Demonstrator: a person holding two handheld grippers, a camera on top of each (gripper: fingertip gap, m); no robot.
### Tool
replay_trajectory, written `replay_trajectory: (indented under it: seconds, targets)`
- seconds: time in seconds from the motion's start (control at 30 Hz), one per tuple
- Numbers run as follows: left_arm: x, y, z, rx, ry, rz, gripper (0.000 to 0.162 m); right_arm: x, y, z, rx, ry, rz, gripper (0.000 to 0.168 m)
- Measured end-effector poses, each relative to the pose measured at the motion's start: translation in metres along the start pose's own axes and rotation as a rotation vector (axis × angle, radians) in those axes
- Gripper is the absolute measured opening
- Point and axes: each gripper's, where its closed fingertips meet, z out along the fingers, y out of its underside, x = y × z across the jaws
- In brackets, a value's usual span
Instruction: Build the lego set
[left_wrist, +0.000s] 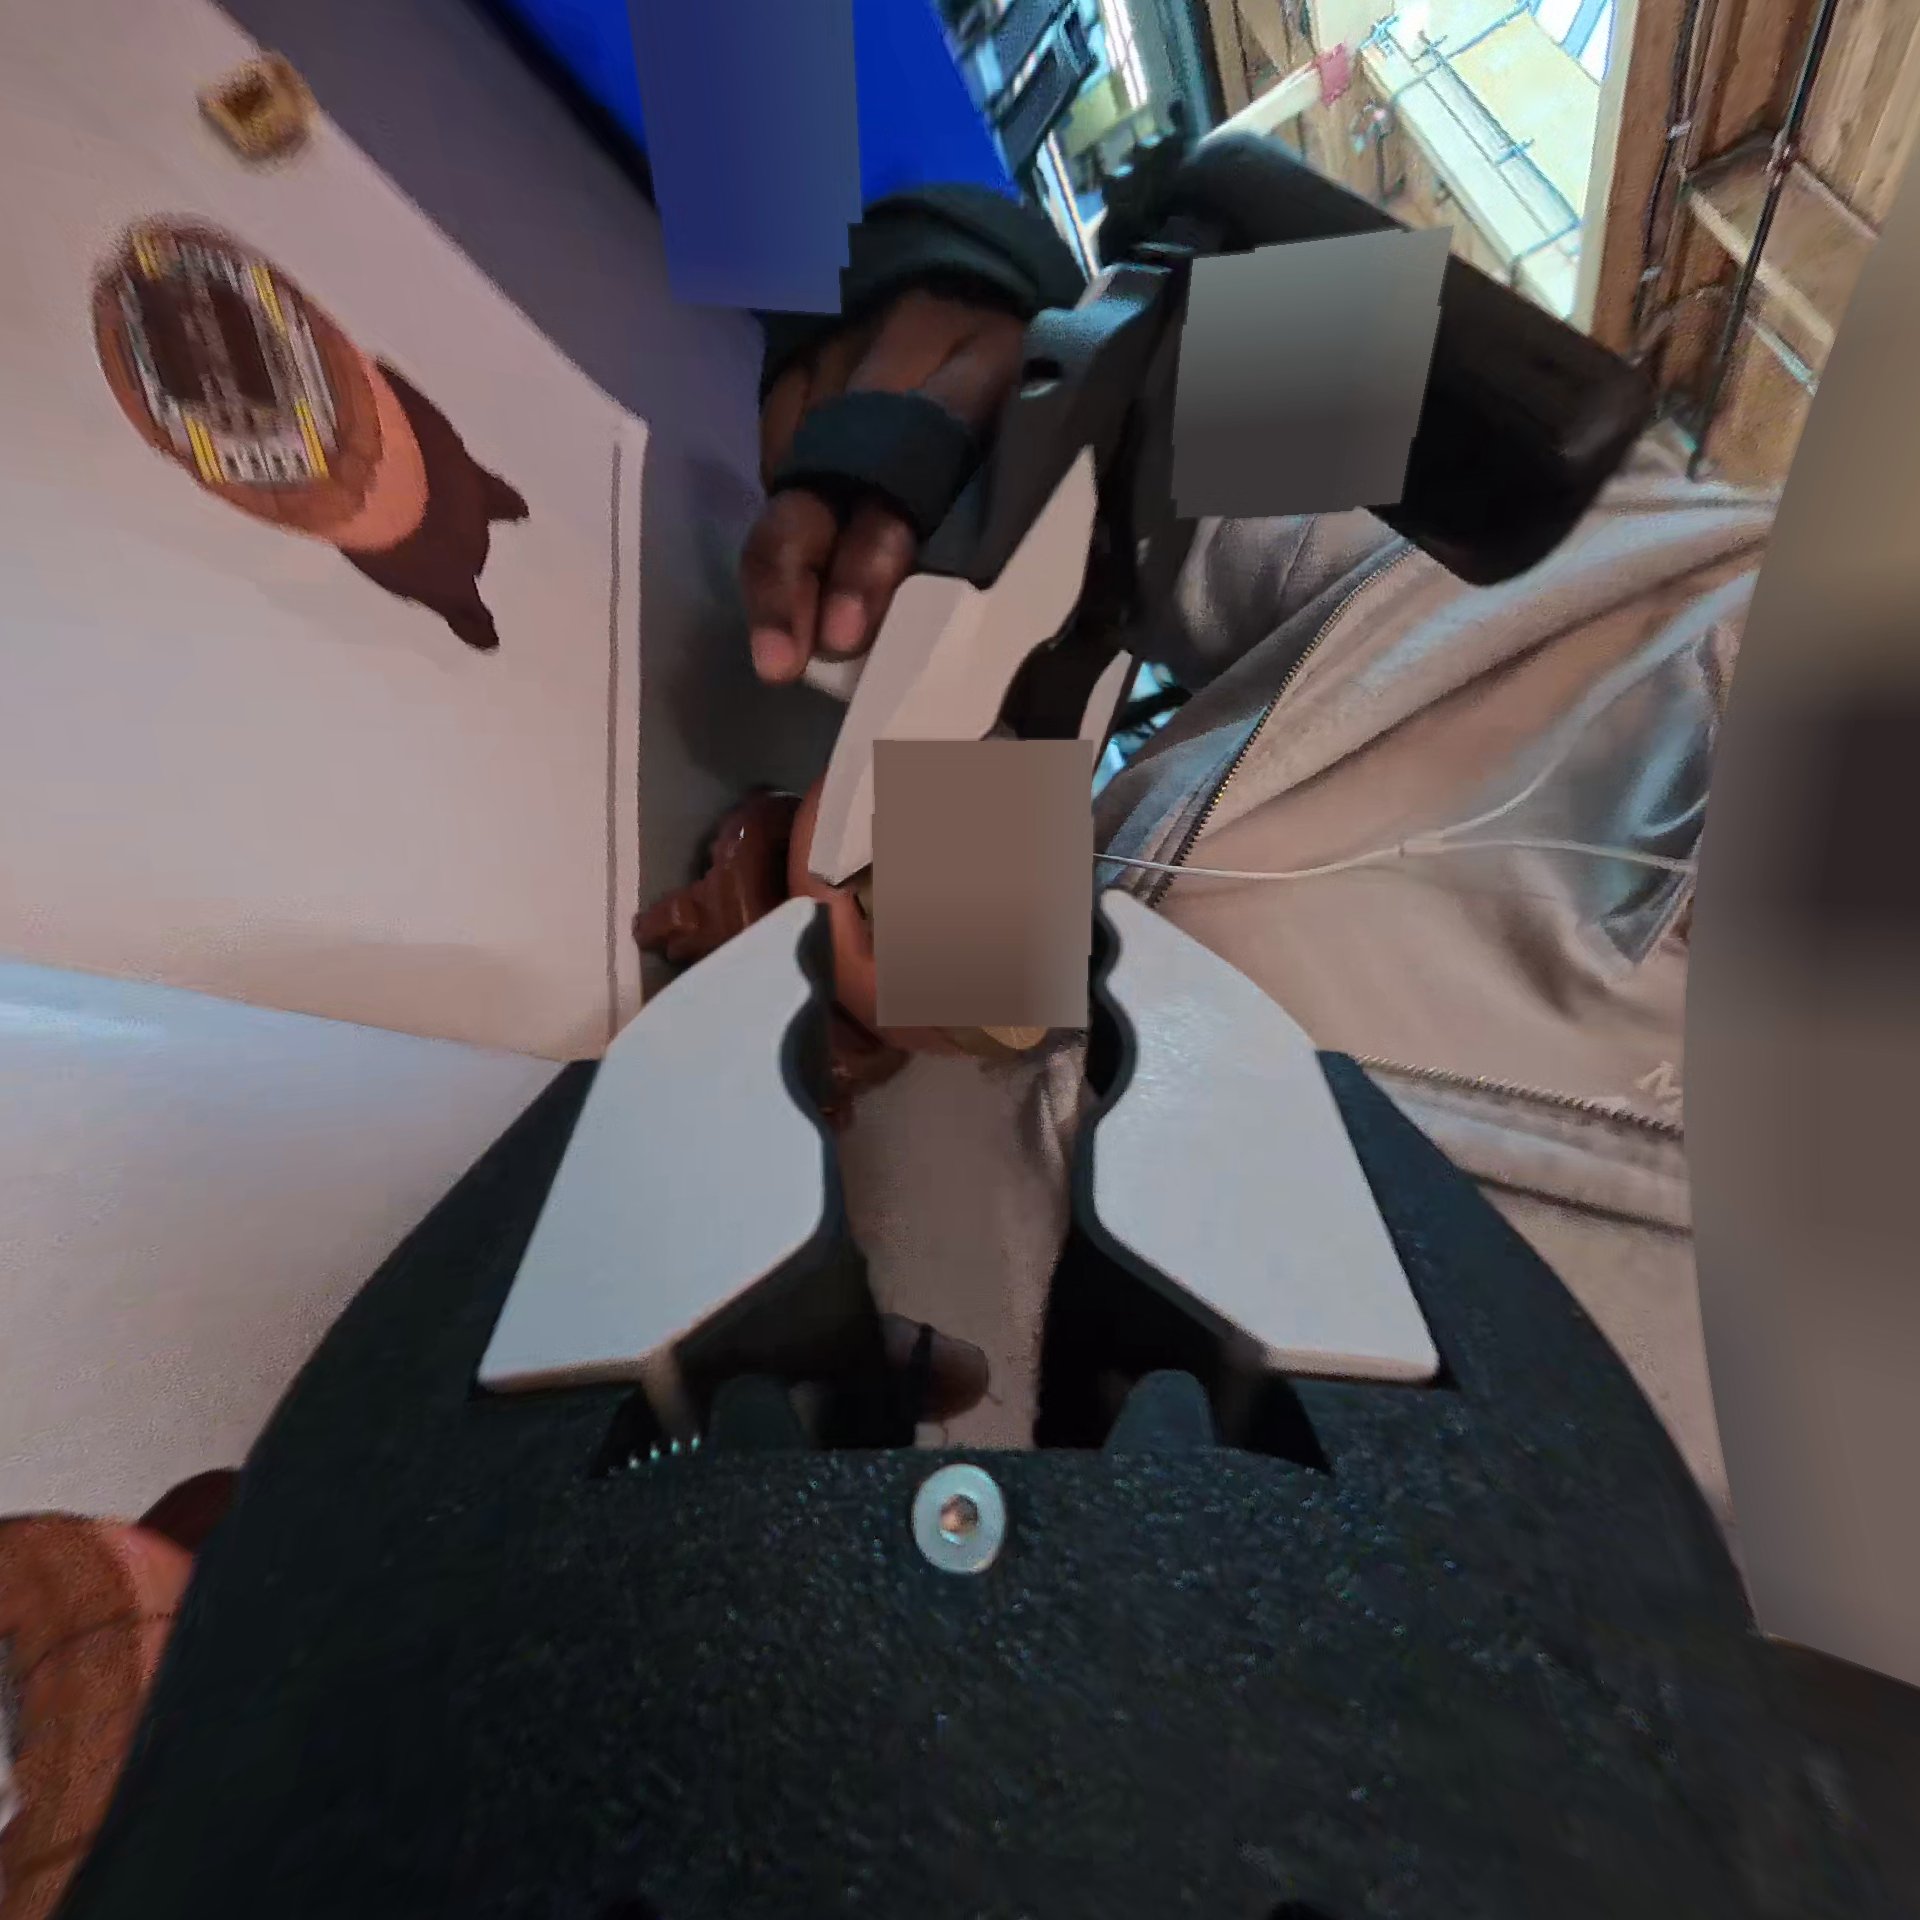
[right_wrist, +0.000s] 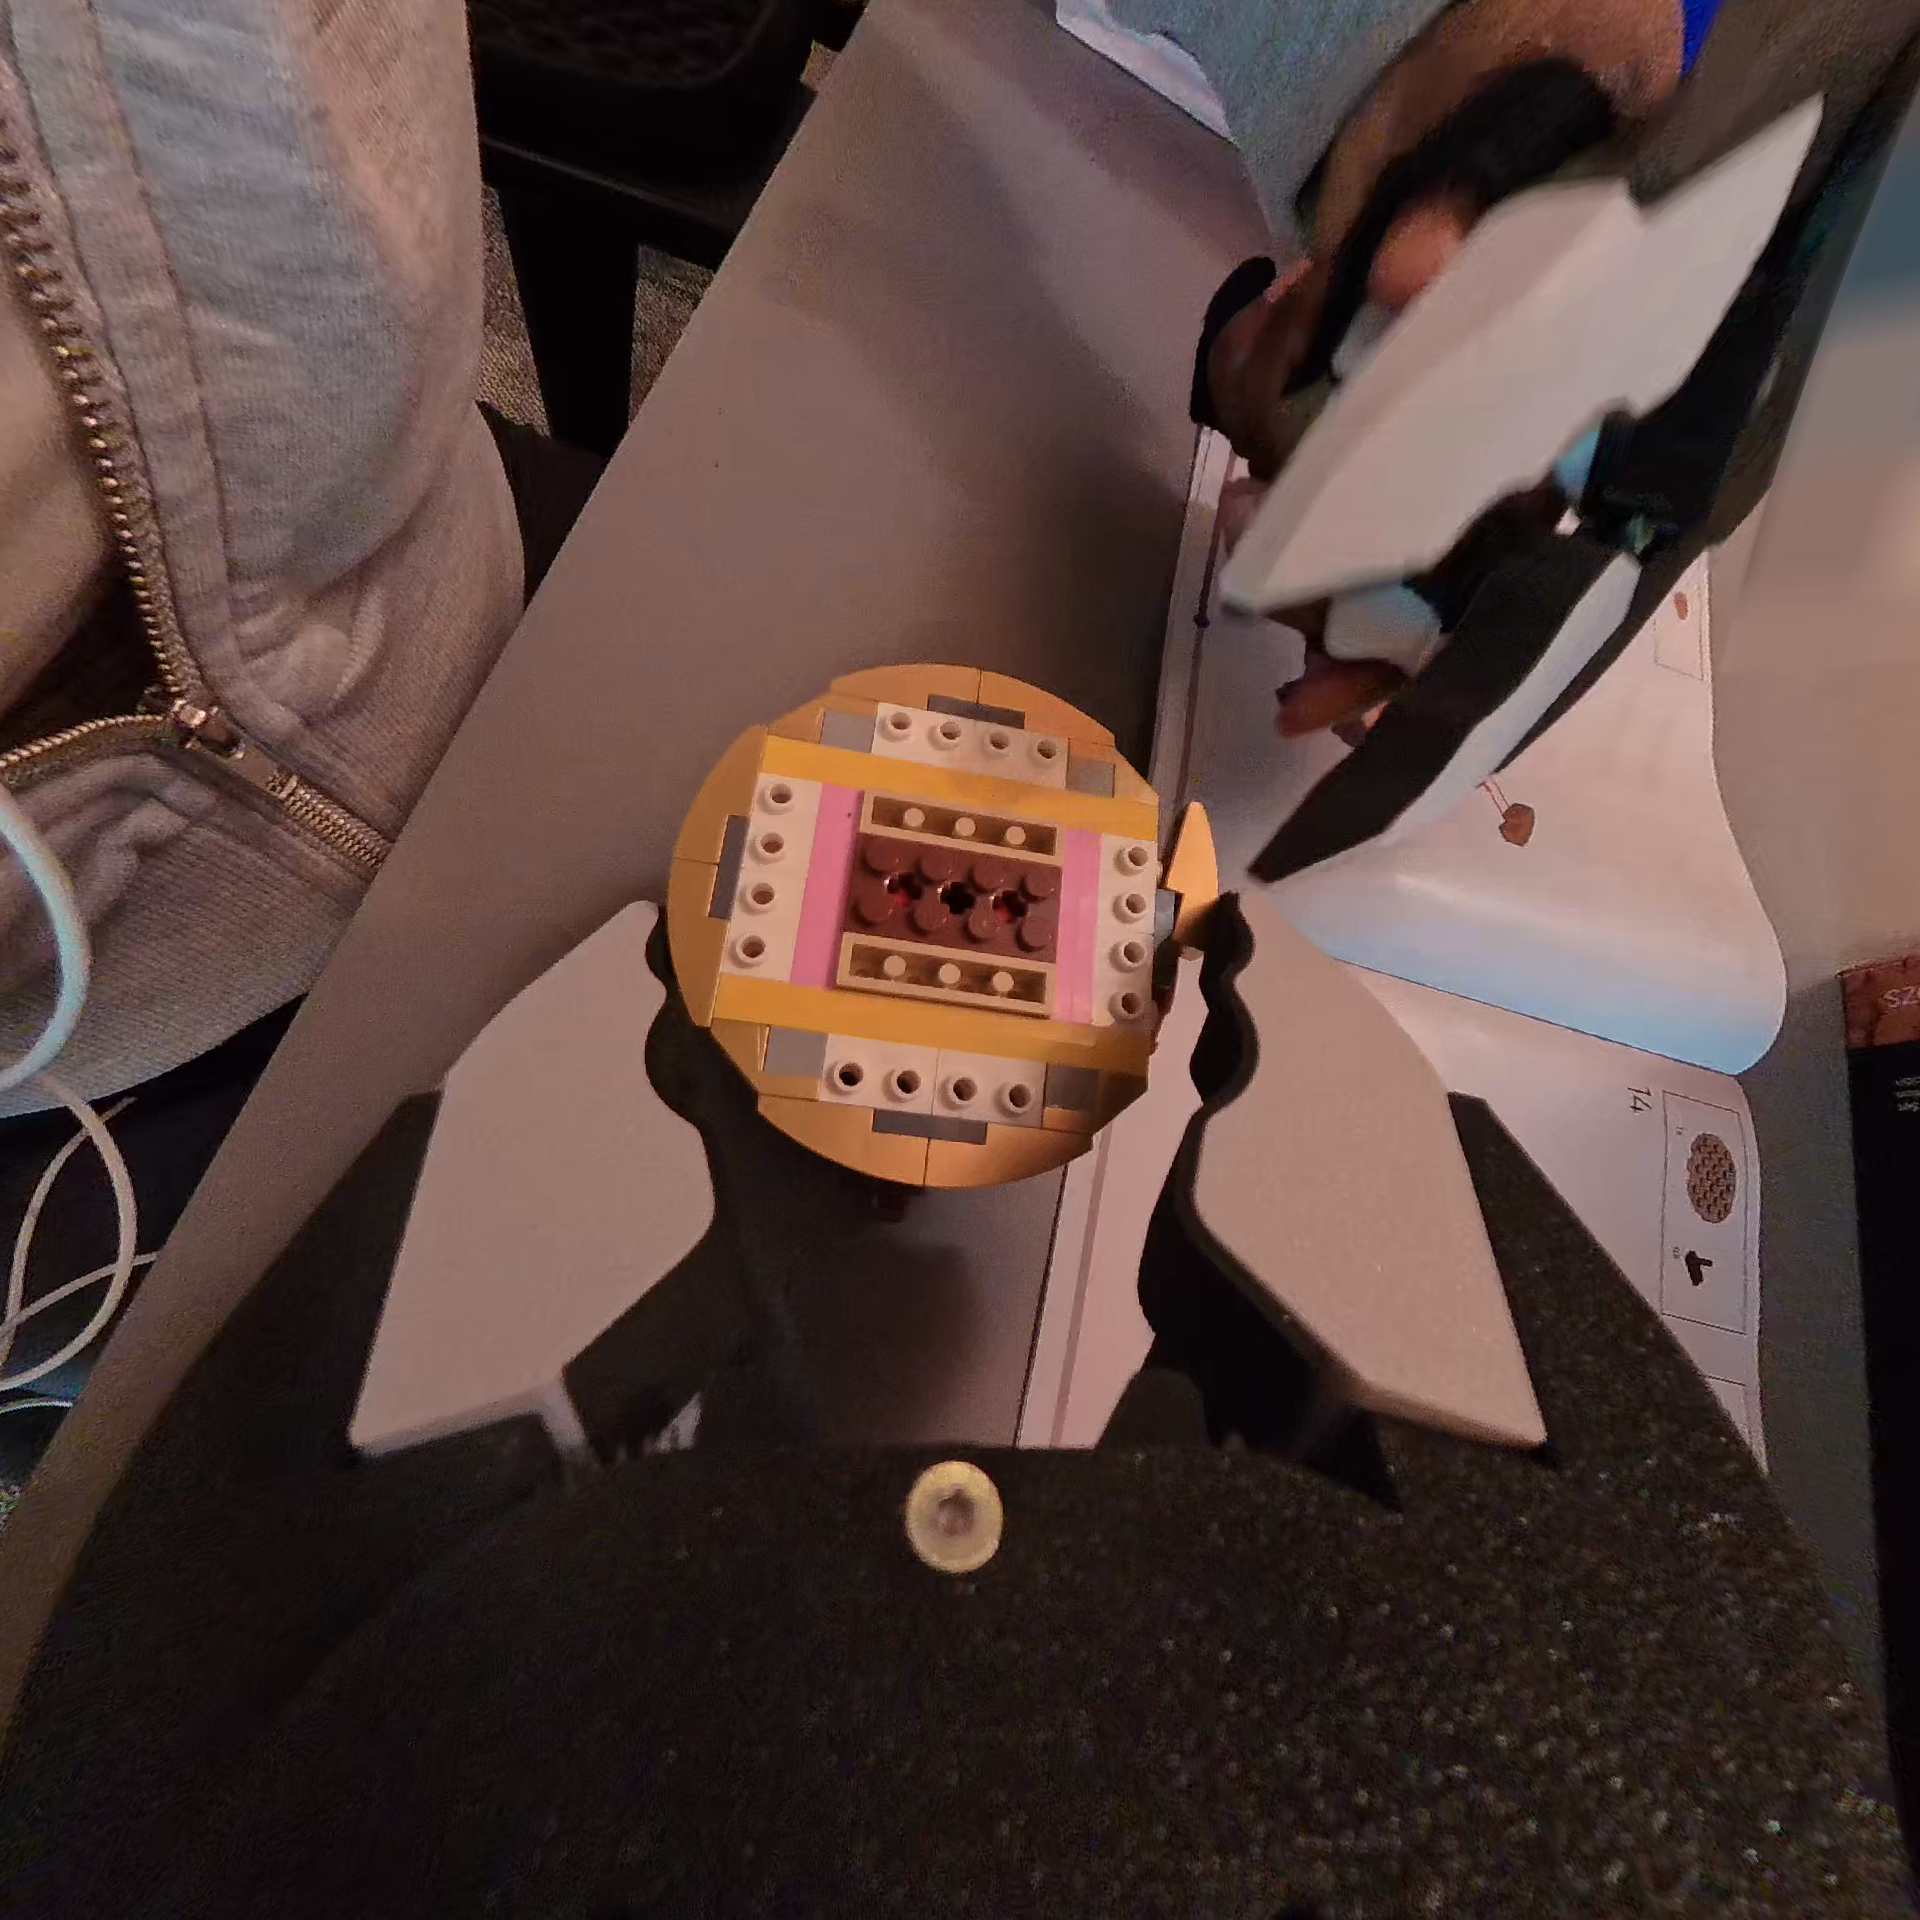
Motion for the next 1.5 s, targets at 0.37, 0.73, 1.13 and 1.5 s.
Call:
replay_trajectory:
  seconds: [0.37, 0.73, 1.13, 1.5]
  targets:
    - [0.007, 0.010, 0.009, 0.045, -0.571, 0.756, 0.078, 0.003, 0.000, 0.001, -0.025, 0.020, 0.026, 0.095]
    - [0.000, 0.028, 0.019, -0.057, -0.675, 0.854, 0.073, 0.004, 0.000, 0.001, -0.038, 0.024, 0.031, 0.095]
    - [-0.010, 0.034, 0.023, -0.163, -0.717, 0.983, 0.091, 0.006, 0.000, 0.002, -0.035, 0.027, 0.038, 0.095]
    - [-0.014, 0.029, 0.022, -0.096, -0.809, 1.021, 0.071, 0.008, -0.001, 0.003, -0.015, 0.054, 0.051, 0.096]
